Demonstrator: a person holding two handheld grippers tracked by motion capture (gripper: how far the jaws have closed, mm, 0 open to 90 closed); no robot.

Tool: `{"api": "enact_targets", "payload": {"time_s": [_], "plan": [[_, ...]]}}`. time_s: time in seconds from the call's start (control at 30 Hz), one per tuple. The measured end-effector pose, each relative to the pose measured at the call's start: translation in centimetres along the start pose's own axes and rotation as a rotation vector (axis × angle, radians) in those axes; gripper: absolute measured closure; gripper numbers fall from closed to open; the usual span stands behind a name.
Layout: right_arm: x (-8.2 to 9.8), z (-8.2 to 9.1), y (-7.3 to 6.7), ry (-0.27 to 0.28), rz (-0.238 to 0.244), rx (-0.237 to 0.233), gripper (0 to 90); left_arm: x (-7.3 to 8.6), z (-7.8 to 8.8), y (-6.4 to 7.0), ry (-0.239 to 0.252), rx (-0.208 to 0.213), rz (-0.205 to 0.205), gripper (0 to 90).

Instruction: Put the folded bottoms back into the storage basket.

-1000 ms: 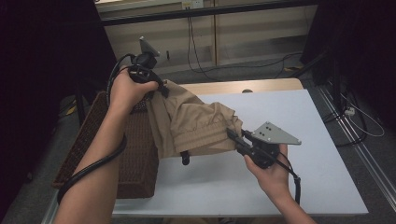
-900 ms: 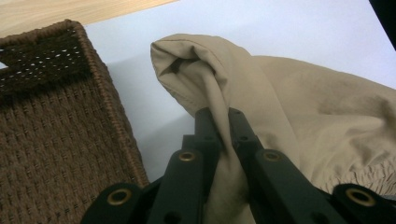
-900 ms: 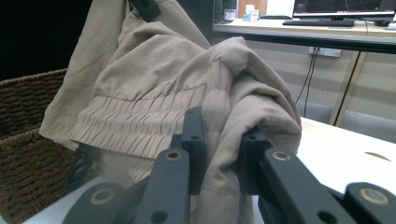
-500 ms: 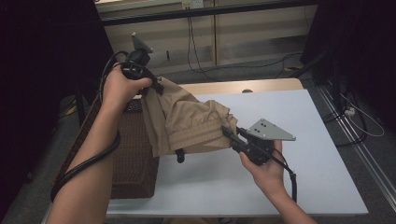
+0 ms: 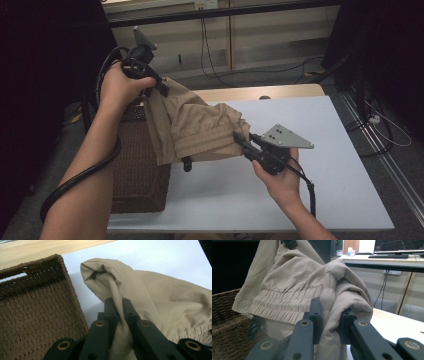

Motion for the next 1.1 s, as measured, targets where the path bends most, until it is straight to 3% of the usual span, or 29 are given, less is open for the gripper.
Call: {"api": "enact_targets", "payload": {"time_s": [0.43, 0.77, 1.1], "plan": [[-0.9, -1.7, -1.5, 0.007, 0.017, -0.035, 78.0, 0.2, 1.4, -2.4, 0.015, -0.026, 0.038, 85.5], [-1.2, -2.4, -2.3, 0.011, 0.031, -0.05, 78.0, 0.2, 2.1, -3.2, 0.01, -0.063, 0.038, 85.5], [-1.3, -3.2, -2.8, 0.005, 0.041, -0.062, 78.0, 0.2, 2.2, -4.1, 0.005, -0.068, 0.054, 85.5]]}}
Point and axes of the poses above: each handheld gripper's, and its own axes: z roughly backward along the jaws, x roughly out of its underside, y roughly to its right, the point moved 7 cm from there along -z, roughly forward along the jaws, and after that the axes turned 8 degrees about z, right-handed, at the moved point
